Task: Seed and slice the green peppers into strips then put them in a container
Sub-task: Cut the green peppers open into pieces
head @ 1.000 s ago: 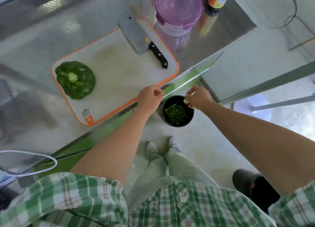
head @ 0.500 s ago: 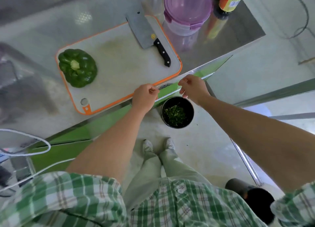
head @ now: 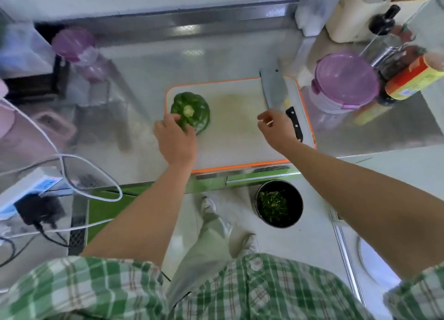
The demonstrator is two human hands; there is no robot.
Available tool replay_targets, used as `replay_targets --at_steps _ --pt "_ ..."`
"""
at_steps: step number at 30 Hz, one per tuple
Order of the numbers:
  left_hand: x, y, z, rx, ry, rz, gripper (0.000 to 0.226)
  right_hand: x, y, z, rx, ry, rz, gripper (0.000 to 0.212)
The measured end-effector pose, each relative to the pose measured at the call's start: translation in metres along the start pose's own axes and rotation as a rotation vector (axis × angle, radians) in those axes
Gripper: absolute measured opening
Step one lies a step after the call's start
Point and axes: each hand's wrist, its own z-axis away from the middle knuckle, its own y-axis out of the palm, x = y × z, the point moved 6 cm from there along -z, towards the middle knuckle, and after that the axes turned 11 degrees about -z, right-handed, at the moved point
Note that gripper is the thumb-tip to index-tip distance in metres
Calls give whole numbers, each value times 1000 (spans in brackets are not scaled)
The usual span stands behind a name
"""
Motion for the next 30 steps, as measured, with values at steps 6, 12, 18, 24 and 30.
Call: replay_targets --at_steps 6,12,18,24,30 --pt "16 25 -61 380 -162 19 64 28 52 -38 185 127 -215 34" --pt "14 42 -84 475 -54 60 49 79 108 -31 481 438 -523 43" --pt "-43 29 -89 256 363 278 63 82 79 -70 160 431 -709 49" --pt "-76 48 -64 281 563 131 52 55 50 -75 138 198 -624 62" --pt "-66 50 -63 405 361 260 31 39 45 -63 360 82 -426 75"
